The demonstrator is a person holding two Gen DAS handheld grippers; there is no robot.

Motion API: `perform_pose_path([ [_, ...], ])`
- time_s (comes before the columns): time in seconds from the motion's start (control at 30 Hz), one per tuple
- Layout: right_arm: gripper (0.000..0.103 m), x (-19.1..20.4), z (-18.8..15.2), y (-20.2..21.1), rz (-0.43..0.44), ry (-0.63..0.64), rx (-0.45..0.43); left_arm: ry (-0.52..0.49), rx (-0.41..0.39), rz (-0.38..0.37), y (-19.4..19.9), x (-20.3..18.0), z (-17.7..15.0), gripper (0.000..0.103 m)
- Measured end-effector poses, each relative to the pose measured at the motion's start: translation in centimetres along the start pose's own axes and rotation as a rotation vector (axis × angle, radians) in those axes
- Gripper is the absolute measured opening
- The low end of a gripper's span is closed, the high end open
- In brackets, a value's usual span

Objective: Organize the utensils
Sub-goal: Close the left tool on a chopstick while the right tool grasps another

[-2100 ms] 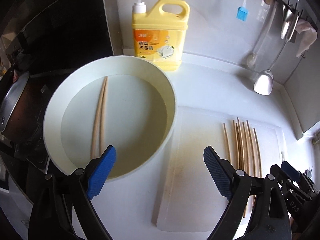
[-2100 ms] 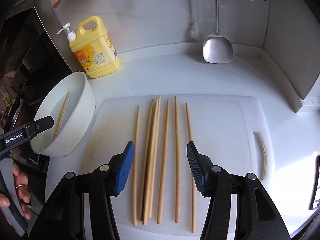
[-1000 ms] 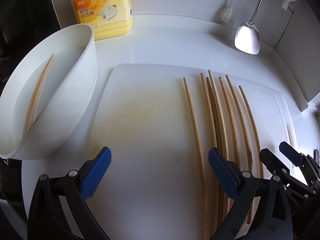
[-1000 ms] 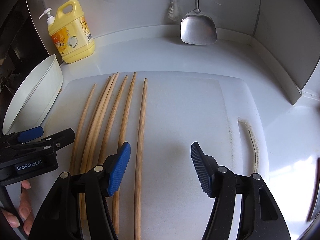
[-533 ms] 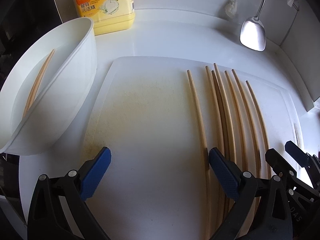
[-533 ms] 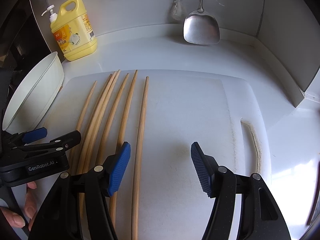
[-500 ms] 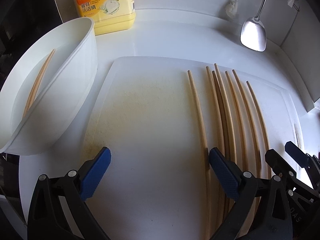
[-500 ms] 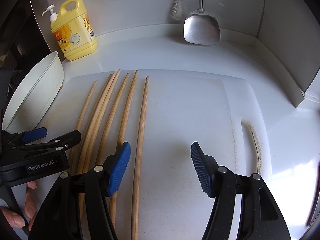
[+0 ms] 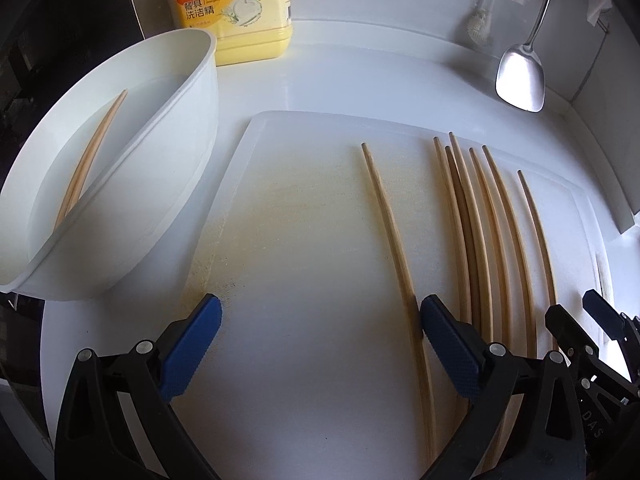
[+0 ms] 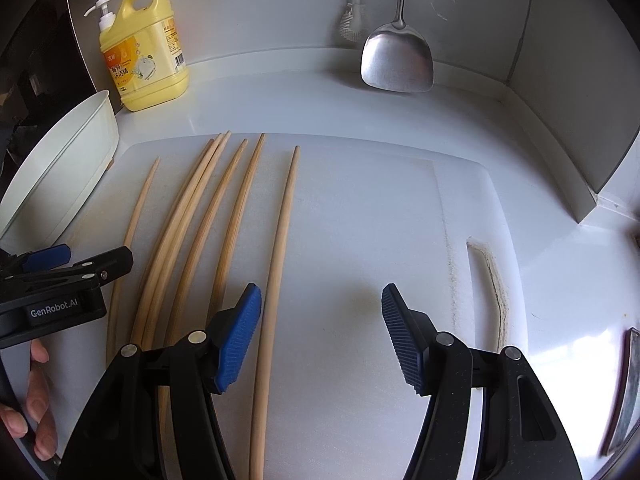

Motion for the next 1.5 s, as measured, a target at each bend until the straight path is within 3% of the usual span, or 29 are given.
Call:
perform_pose_path([
  [0.37,0.060,0.6,-0.6,0.2,0.005,0.023,-0.026,-0.003,-0.018,0.058,0.5,-1.1,-0.4,0.098],
  [0.5,0.051,0.9,-0.6,0.2,0.016,0.045,-0.032,-0.026,-0.037,0.062,0.7,-1.5,-0.4,0.094],
  [0.63,0.035,1.6,-0.7,0.4,0.022,0.077,-0.042,-0.011,-0.044,0.004,1.1,-1.9,-0.8,0.074],
  [0.7,0.027,2.0,-0.7,0.5,0.023,0.092,-0.047,-0.040,-0.052,-0.007,1.5,-2.9,-0.9,0.052],
  [0.8,0.010,2.7,-0.8,0.5,0.025,0.130,-0.052,-0.069,-0.052,-0.029,1.8,-4.0,-0.9,0.031],
  [0.83,0.007,2.9,-0.8,0.5,0.021,0.140,-0.054,-0.073,-0.050,-0.035,1.8,-4.2,-0.8,0.029],
  [0.9,0.006,3.0,-0.9,0.5,0.018,0.149,-0.057,-0.076,-0.046,-0.046,1.9,-4.4,-0.8,0.010],
  [1.13,0.006,2.2,-0.3,0.6,0.080,0.073,-0.025,-0.080,-0.025,-0.082,1.8,-4.1,-0.6,0.007],
  [1.27,0.006,1.5,0.2,1.3,0.111,0.009,-0.028,-0.055,0.012,-0.142,1.8,-3.5,-0.4,0.007],
  [1.5,0.006,2.1,0.8,3.2,0.150,-0.031,-0.029,-0.055,-0.001,-0.184,4.2,-2.4,-0.1,0.007],
])
Point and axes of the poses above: each gripper's, at about its wrist camera, not at the fingertips, and y roughly against the way its jaws point, x to its left, z to its top, the point moved 4 cm from there along -y, roughly the way its jaws point, and after that the axes turned 3 degrees about -y, right-handed, at the moved point
